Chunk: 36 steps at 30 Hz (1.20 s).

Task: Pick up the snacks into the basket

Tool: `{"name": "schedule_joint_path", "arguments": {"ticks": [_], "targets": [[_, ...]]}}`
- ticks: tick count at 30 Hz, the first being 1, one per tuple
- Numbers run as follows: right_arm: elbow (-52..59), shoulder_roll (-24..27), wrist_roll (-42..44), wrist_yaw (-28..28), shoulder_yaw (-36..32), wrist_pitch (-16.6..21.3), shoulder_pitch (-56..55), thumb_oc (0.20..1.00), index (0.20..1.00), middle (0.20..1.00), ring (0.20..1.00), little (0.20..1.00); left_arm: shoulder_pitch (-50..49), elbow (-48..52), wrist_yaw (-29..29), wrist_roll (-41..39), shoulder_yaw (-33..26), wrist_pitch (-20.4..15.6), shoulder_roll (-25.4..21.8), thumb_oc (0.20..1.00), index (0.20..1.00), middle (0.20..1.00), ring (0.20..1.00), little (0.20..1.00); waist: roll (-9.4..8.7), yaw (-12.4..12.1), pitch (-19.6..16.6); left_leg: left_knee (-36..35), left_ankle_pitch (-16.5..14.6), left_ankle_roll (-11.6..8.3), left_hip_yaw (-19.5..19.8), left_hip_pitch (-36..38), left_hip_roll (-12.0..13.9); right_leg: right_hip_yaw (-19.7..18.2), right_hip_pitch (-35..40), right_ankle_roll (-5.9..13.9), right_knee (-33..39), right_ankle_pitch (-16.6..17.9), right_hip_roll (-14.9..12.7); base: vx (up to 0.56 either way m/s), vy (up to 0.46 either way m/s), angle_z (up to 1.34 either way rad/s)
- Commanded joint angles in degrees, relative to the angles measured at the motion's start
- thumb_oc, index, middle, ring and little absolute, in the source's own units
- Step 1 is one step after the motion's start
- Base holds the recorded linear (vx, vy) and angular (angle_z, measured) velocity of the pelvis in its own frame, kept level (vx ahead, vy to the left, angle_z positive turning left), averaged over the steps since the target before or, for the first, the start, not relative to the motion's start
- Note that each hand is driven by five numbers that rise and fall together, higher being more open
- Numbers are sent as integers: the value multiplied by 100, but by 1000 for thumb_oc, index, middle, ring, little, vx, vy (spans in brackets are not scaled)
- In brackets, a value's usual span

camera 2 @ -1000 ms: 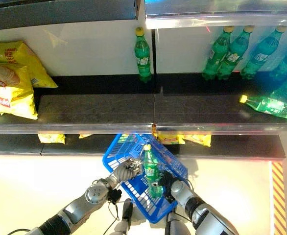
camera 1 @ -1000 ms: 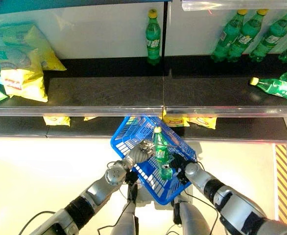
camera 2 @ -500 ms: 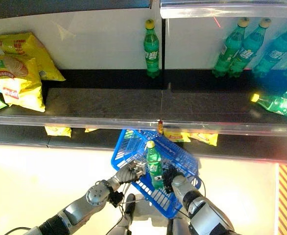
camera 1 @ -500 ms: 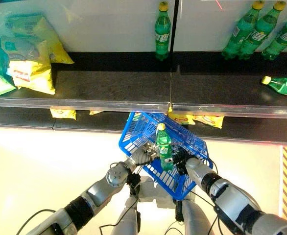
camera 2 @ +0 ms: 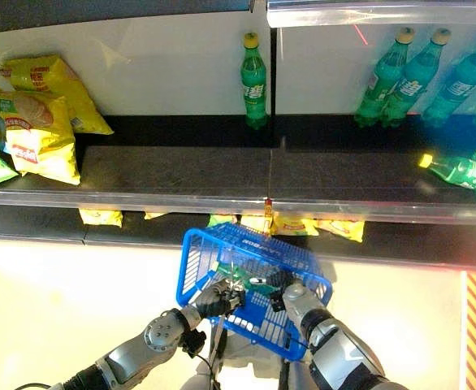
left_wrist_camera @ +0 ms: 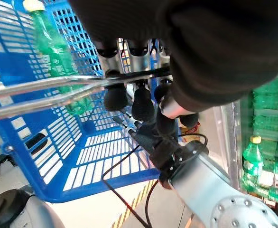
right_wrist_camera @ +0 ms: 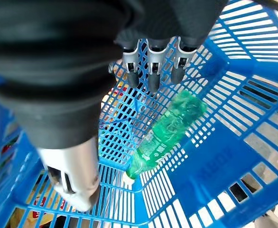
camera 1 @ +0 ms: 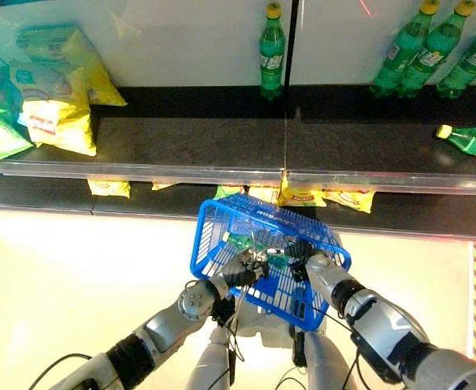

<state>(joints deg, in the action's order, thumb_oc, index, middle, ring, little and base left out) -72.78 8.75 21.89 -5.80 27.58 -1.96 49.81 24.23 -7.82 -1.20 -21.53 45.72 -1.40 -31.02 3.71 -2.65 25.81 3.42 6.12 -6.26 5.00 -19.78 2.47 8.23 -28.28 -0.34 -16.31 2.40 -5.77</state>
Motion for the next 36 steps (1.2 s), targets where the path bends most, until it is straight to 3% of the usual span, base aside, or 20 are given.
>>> {"name": "schedule_joint_path", "arguments": {"ticks": [1, 9, 18, 20, 23, 24, 28, 31, 34, 36], "targets": [[50, -35, -410, -133, 2, 256, 476, 1000, 1000, 1000, 1000, 1000, -13, 1283, 124, 16, -70, -592, -82, 200, 200, 200, 200, 200, -111, -57, -212, 134, -243, 256, -182, -139, -151, -458, 138, 778, 143, -261, -264, 0, 0, 0], [178, -25, -751, -114, 148, 264, 317, 1000, 1000, 1000, 1000, 1000, -64, 1272, 133, 22, -115, -573, -80, 200, 200, 200, 200, 200, -121, -30, -221, 141, -242, 260, -179, -133, -152, -457, 145, 783, 119, -268, -270, 0, 0, 0], [2514, 360, -816, 291, 641, 445, -1305, 1000, 1000, 1000, 1000, 1000, -405, 809, -177, 351, -820, -572, -40, 200, 200, 200, 200, 200, -343, 78, -230, 214, -259, 247, -141, -101, -146, -423, 259, 810, 115, -279, -309, 0, -2, 0], [3462, 696, -1108, 587, 859, 566, -2005, 1000, 1000, 1000, 1000, 1000, -655, 338, -299, 489, -1206, -659, 70, 200, 200, 200, 200, 200, -450, 92, -281, 326, -358, 249, -101, -34, -167, -385, 429, 842, 151, -283, -364, 9, -20, 8], [3921, 972, -1140, 913, 900, 626, -2412, 1000, 1000, 1000, 1000, 1000, -749, -3, -308, 533, -1426, -713, 104, 200, 200, 200, 200, 200, -515, 107, -341, 456, -445, 257, -113, -11, -201, -372, 538, 870, 228, -222, -395, 11, 32, 17], [4376, 1294, -1411, 1181, 972, 648, -2756, 1000, 1000, 1000, 1000, 1000, -834, -463, -388, 749, -1669, -703, 174, 200, 200, 200, 200, 200, -604, 116, -398, 718, -630, 281, -144, 68, -241, -377, 708, 899, 255, -199, -447, 41, 93, 2], [4629, 1653, -1680, 1467, 893, 688, -3251, 1000, 1000, 1000, 1000, 1000, -1014, -1099, -524, 908, -2150, -747, 256, 200, 200, 200, 200, 200, -725, 162, -504, 1150, -1001, 401, -318, 284, -303, -603, 990, 987, 294, -115, -518, 32, 189, -4], [4421, 1770, -1772, 1519, 758, 808, -3578, 1000, 1000, 1000, 1000, 1000, -1169, -1632, -588, 997, -2475, -829, 335, 200, 200, 200, 200, 200, -838, 242, -661, 1240, -1180, 505, -553, 411, -415, -883, 1051, 1158, 611, 217, -612, -52, 267, -40], [3860, 1667, -1854, 1287, 317, 877, -3861, 1000, 1000, 1000, 1000, 1000, -1297, -2188, -682, 1135, -2748, -870, 417, 200, 200, 200, 200, 200, -888, 306, -845, 1176, -1162, 584, -738, 429, -480, -1064, 962, 1291, 834, 582, -655, -105, 218, -74], [3035, 1447, -1594, 1132, -195, 882, -4102, 1000, 1000, 1000, 1000, 1000, -1328, -2587, -666, 1280, -2848, -831, 463, 200, 200, 200, 200, 200, -840, 318, -986, 1125, -1036, 648, -763, 415, -463, -984, 1038, 1207, 574, 252, -513, -74, 175, -72]]}}
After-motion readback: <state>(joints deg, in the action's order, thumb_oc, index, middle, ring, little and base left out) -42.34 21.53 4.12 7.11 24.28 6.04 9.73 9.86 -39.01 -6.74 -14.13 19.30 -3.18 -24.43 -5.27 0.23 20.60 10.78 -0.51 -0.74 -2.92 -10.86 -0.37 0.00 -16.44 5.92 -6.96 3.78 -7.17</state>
